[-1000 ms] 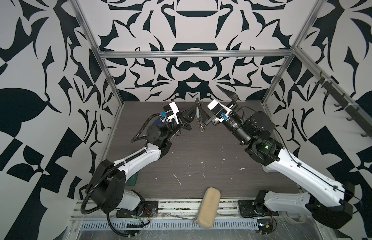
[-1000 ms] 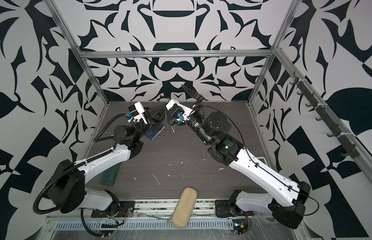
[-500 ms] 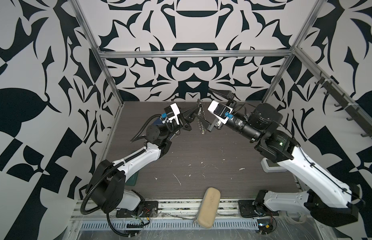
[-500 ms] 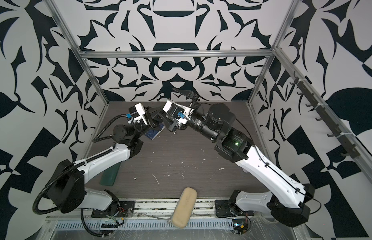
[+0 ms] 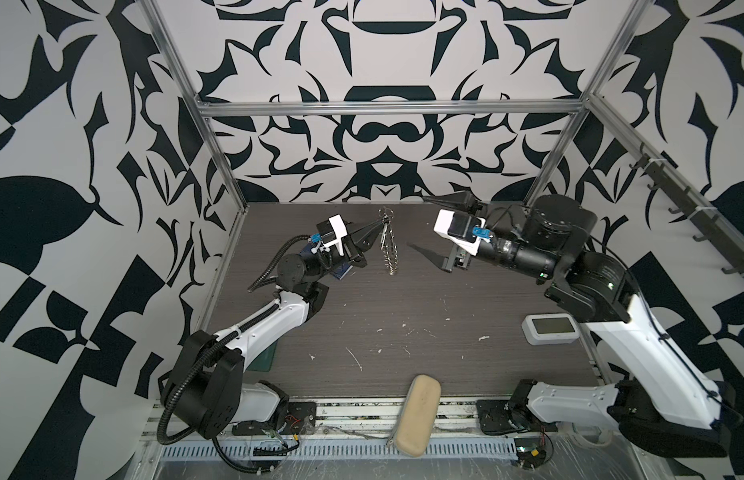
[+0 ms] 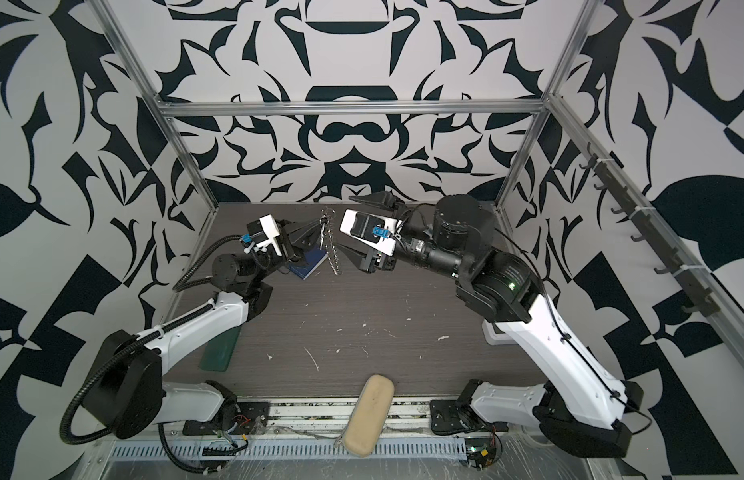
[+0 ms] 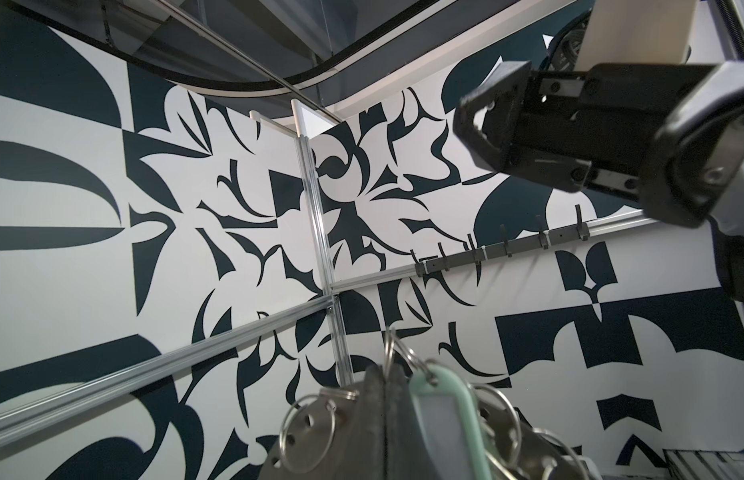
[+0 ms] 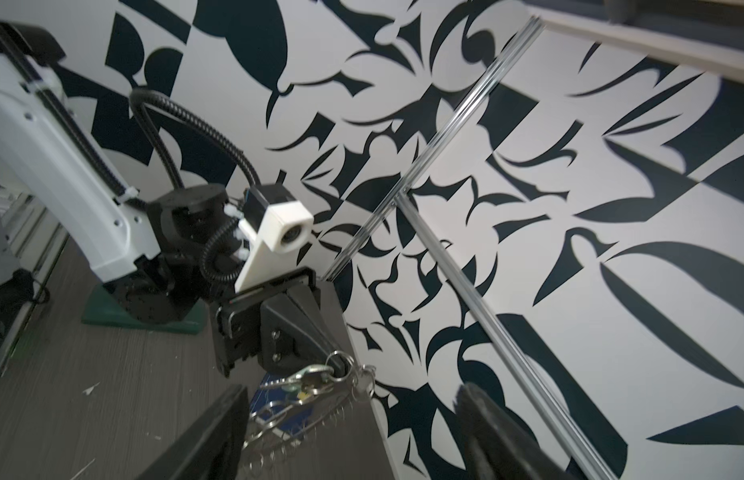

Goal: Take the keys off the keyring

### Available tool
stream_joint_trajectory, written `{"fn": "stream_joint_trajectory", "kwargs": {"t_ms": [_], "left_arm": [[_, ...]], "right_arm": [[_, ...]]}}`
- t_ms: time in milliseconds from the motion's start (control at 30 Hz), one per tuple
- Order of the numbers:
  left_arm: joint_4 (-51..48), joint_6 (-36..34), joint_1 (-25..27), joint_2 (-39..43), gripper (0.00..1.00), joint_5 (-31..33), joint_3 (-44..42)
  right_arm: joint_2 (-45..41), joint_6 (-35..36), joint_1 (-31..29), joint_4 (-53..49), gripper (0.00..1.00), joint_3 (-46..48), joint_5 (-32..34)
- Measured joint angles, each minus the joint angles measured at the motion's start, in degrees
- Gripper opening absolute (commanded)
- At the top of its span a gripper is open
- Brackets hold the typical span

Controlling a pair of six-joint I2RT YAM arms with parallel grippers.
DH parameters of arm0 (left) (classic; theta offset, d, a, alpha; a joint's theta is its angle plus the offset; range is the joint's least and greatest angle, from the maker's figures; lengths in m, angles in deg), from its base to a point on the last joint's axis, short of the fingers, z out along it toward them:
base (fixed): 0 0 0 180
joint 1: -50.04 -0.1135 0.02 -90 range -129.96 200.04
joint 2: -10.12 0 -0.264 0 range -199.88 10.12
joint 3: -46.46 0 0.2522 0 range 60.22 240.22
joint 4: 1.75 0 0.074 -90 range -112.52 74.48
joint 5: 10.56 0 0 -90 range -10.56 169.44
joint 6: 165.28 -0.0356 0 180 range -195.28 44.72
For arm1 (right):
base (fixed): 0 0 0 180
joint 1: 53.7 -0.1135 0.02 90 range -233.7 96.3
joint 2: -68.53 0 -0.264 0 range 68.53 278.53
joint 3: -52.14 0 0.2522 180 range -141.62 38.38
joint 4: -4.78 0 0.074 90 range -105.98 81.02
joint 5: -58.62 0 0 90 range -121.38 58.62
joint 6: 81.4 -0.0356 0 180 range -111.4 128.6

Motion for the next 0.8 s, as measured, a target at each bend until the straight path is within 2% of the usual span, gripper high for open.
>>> {"fn": "stream_joint_trajectory", "kwargs": {"t_ms": [67, 167, 367, 600, 800], "left_arm": [[0.0, 0.3, -1.1, 1.2, 0.0, -0.8, -2.2], [-0.3, 0.6, -2.3, 3.3, 0.0, -1.9, -5.0], [0.0, 0.7, -3.3, 7.1, 0.0, -4.3, -8.7], [0.0, 1.0, -3.7, 8.5, 0.0, -5.7, -11.3], [0.0, 1.3, -3.7, 9.2, 0.0, -6.0, -12.0]], "right_arm": [[2.1, -0.5, 1.9, -1.0, 0.67, 0.0, -2.7], [5.3, -0.7, 3.8, -2.3, 0.51, 0.0, -6.5], [11.1, 0.1, 4.8, -5.2, 0.38, -1.4, -11.5], [14.6, 1.3, 4.8, -7.1, 0.29, -4.0, -14.3], [15.5, 1.6, 4.8, -9.0, 0.27, -6.4, -16.0]]}}
